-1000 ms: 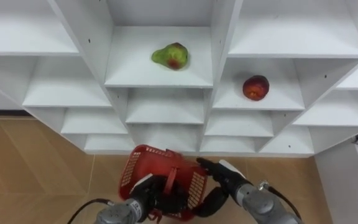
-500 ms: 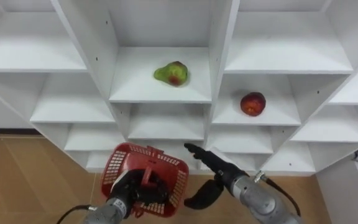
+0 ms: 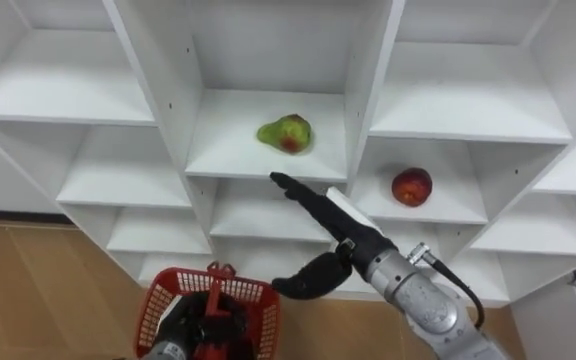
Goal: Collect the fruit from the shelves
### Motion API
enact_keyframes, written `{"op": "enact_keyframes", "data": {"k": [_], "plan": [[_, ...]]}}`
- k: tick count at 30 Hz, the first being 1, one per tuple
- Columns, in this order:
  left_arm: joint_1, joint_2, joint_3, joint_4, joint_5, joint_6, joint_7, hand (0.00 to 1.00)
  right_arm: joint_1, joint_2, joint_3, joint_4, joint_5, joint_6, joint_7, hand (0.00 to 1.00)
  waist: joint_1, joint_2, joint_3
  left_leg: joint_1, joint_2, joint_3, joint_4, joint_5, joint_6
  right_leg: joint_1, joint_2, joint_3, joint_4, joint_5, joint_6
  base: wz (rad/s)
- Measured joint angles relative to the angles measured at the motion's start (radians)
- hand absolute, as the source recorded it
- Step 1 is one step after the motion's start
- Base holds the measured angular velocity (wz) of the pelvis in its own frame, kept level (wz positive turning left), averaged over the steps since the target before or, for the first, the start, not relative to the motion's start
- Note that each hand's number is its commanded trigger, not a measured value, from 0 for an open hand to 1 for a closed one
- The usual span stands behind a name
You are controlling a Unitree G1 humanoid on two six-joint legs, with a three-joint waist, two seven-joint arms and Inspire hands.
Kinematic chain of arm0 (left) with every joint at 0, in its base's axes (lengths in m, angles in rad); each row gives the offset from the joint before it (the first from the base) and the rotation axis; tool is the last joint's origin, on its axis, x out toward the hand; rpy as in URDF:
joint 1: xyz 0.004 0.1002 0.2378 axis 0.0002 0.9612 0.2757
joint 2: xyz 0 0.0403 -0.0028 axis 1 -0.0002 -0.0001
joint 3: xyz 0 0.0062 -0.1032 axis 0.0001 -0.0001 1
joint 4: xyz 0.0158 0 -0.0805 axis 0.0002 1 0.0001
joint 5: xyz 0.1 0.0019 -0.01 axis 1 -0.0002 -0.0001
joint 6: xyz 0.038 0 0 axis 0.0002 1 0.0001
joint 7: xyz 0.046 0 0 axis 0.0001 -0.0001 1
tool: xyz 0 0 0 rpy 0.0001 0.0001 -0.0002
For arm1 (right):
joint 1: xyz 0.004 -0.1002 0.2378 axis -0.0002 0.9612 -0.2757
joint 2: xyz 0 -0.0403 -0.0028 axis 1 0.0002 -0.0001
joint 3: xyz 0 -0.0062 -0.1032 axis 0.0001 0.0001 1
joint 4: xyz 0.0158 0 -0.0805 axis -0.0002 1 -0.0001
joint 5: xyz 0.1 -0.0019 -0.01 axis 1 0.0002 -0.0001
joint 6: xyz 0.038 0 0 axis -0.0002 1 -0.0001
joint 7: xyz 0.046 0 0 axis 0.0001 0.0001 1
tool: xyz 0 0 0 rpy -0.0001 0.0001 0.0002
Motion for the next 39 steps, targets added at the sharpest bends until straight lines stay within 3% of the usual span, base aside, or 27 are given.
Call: {"op": "enact_keyframes", "data": {"k": [12, 14, 18, 20, 22, 29, 36, 39], "plan": [[0.040, 0.000, 0.003, -0.022, 0.001, -0.006, -0.005, 1.00, -0.004, -0.008, -0.044, -0.143, -0.008, -0.020, -0.050, 0.00, 0.000, -0.009, 0.0015, 0.004, -0.010, -0.024, -0.006, 0.001, -0.002, 0.022, -0.001, -0.038, -0.016, -0.001, 0.001, 0.08], [0.045, 0.000, 0.008, -0.022, 0.001, -0.006, -0.006, 1.00, -0.004, -0.007, -0.052, -0.145, -0.008, -0.020, -0.052, 0.00, 0.002, -0.015, 0.0048, 0.013, -0.010, -0.028, -0.005, 0.001, -0.002, 0.033, -0.002, -0.048, -0.015, -0.001, 0.001, 0.10], [0.045, 0.000, 0.036, -0.022, 0.007, -0.006, -0.006, 1.00, -0.064, -0.012, -0.081, -0.144, -0.004, -0.020, -0.072, 0.00, 0.007, -0.042, 0.0152, 0.008, -0.011, -0.039, 0.004, 0.001, -0.002, 0.037, -0.002, -0.054, -0.016, -0.001, 0.001, 0.04], [0.047, 0.000, 0.038, -0.023, 0.030, -0.006, -0.013, 1.00, -0.075, -0.026, -0.109, -0.143, 0.018, -0.021, -0.079, 0.00, 0.030, -0.059, 0.0072, 0.005, -0.011, -0.041, 0.005, 0.001, -0.002, 0.036, -0.002, -0.052, -0.016, -0.001, 0.001, 0.00], [0.055, 0.000, 0.050, -0.027, 0.041, -0.002, -0.022, 1.00, -0.079, -0.044, -0.116, -0.138, 0.021, -0.021, -0.090, 0.00, 0.042, -0.067, 0.0041, 0.007, -0.012, -0.052, 0.009, 0.001, -0.002, 0.040, -0.002, -0.053, -0.016, -0.001, 0.001, 0.07], [0.061, 0.004, 0.055, -0.021, 0.056, 0.006, -0.051, 1.00, -0.185, -0.054, -0.120, -0.047, 0.023, -0.018, -0.110, 0.00, 0.063, -0.094, 0.0132, 0.018, -0.016, -0.073, 0.016, 0.002, -0.003, 0.063, -0.002, -0.070, -0.014, -0.001, 0.001, 0.07], [0.062, 0.017, 0.058, -0.036, 0.098, 0.039, -0.074, 1.00, -0.317, -0.054, -0.120, 0.126, 0.046, -0.017, -0.169, 0.00, 0.085, -0.113, 0.0106, 0.005, -0.015, -0.092, 0.022, 0.004, -0.003, 0.064, -0.008, -0.105, -0.015, -0.001, 0.001, 0.11], [0.059, 0.036, 0.061, -0.039, 0.098, 0.048, -0.076, 1.00, -0.363, -0.054, -0.118, 0.211, 0.049, -0.017, -0.220, 0.00, 0.090, -0.137, 0.0115, -0.009, -0.017, -0.105, 0.024, 0.009, -0.003, 0.058, -0.009, -0.119, -0.015, -0.001, 0.001, 0.16]]}}
